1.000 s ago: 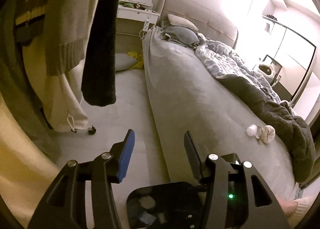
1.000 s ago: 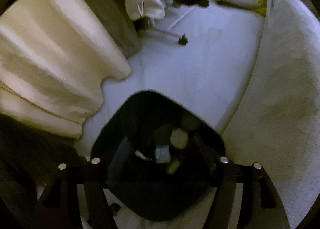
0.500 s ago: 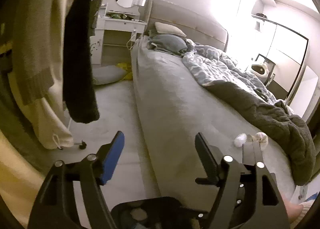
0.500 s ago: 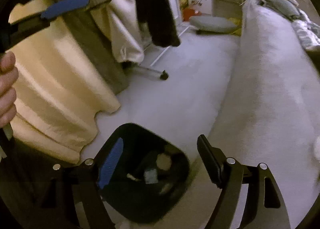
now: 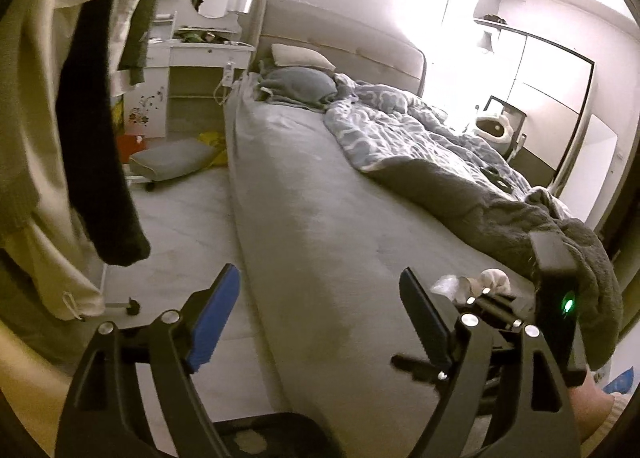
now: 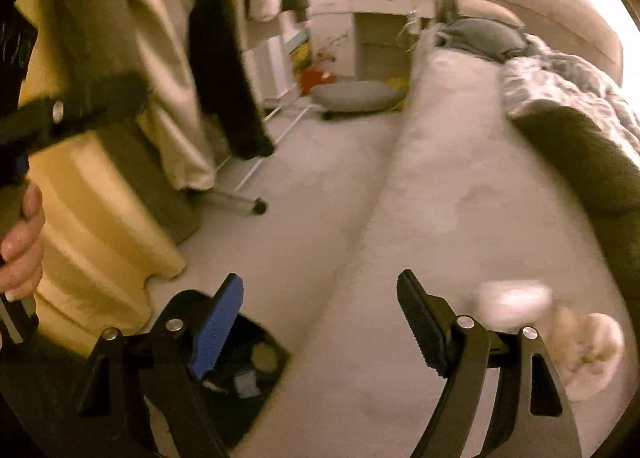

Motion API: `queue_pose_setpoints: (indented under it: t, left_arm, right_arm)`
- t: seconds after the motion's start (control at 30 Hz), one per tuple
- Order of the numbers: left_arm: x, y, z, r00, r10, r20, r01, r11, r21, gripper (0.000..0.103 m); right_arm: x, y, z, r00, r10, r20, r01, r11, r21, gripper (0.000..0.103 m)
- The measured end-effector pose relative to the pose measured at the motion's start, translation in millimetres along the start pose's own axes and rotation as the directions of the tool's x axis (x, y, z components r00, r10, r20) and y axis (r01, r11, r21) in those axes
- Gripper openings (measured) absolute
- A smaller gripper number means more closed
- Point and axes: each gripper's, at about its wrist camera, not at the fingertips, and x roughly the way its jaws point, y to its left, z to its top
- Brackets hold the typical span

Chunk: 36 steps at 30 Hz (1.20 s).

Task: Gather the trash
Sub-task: 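Move both open tools back to the items on the bed, then close the right tool on the white sock ball while the left tool grasps the bubble wrap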

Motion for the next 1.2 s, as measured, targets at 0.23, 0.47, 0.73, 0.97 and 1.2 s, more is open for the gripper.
queue_pose_setpoints:
  t: [0.23, 0.47, 0.73, 0.97, 1.2]
  left_arm:
    - [25, -29, -1, 0.998, -0.051, -0.034, 0.052, 0.999, 0.006, 0.085]
    - [55, -57, -3, 0.993, -0.091, -0.071, 0.093, 0.995, 0.035, 0.086]
    - [99, -86, -21, 0.979, -0.106, -0.175, 0.134, 0.978, 0.159, 0.088]
    - [138, -104, -31, 0.954, -0.166, -0.252, 0.223, 0.950, 0.218, 0.088]
    - [167, -117, -33, 0.937, -0.206, -0.283, 0.269, 0.941, 0.207, 0.085]
  right_arm:
    - [-33, -49, -7, 0.991, -0.113, 0.073, 0.110, 0.993, 0.046, 0.083]
    - [-60, -100, -16, 0.977, -0.181, 0.113, 0.168, 0.979, 0.117, 0.083]
    - [-73, -140, -30, 0.967, -0.225, 0.119, 0.207, 0.968, 0.143, 0.083]
    - [-69, -168, -40, 0.975, -0.207, 0.081, 0.190, 0.965, 0.179, 0.067]
    - [-58, -179, -51, 0.982, -0.184, 0.036, 0.174, 0.966, 0.189, 0.055]
